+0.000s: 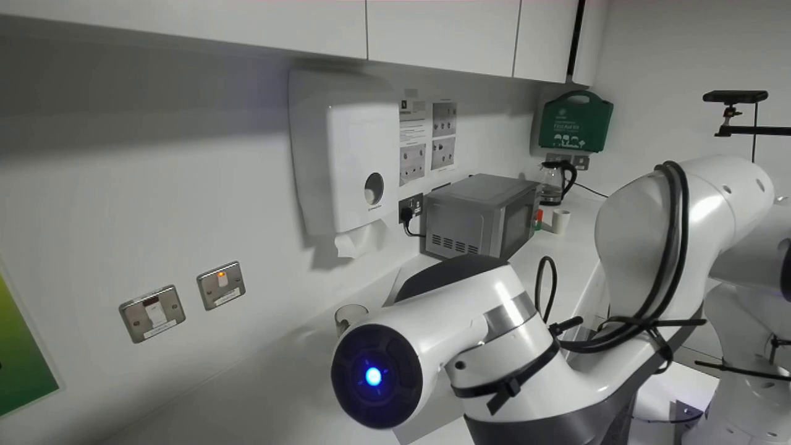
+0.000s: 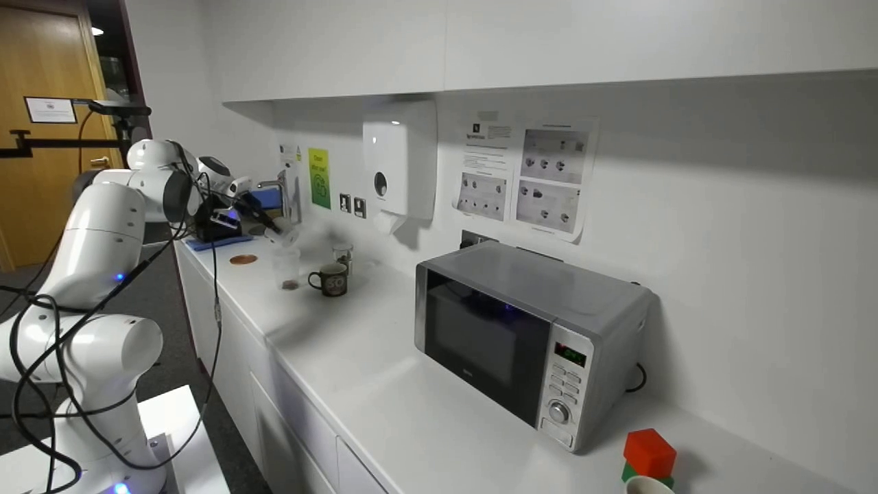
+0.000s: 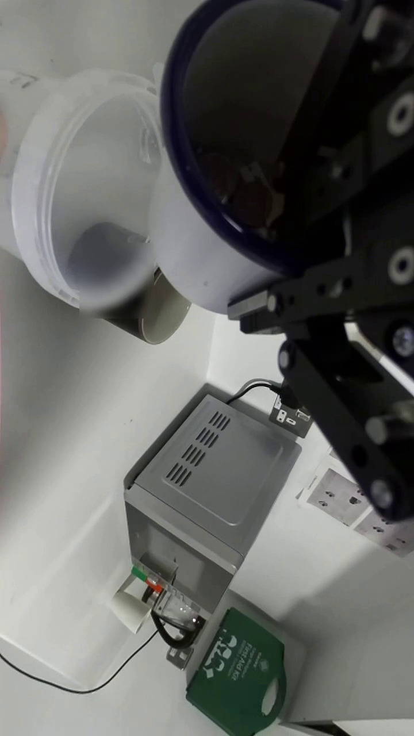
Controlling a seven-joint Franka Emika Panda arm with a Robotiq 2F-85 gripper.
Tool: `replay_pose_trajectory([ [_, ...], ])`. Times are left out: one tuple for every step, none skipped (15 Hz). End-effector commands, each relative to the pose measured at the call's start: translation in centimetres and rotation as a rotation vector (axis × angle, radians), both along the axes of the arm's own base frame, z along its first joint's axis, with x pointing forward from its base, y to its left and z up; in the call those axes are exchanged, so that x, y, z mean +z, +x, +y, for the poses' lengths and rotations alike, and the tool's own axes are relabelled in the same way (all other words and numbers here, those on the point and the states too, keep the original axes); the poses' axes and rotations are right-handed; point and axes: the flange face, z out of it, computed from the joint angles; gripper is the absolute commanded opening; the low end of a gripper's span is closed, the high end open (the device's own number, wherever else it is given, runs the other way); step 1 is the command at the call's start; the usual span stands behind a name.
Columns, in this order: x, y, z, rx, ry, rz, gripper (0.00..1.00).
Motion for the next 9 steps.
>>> replay_pose_trajectory([
  [-0.3, 0.03, 0.04, 0.0, -0.003, 0.002, 0.06],
  [-0.6, 0.05, 0.09, 0.0, -0.006, 0.005, 0.06],
  [-0.84, 0.01, 0.17, 0.001, -0.008, 0.006, 0.06],
  [-0.94, -0.06, 0.25, 0.002, -0.009, 0.007, 0.06],
  [-0.93, -0.07, 0.26, 0.002, -0.009, 0.007, 0.06],
  [-0.93, -0.07, 0.26, 0.002, -0.009, 0.007, 0.06],
  [-0.93, -0.06, 0.26, 0.002, -0.009, 0.007, 0.06],
  [-0.93, -0.06, 0.26, 0.002, -0.009, 0.007, 0.06],
  [-0.93, -0.07, 0.26, 0.002, -0.009, 0.007, 0.06],
])
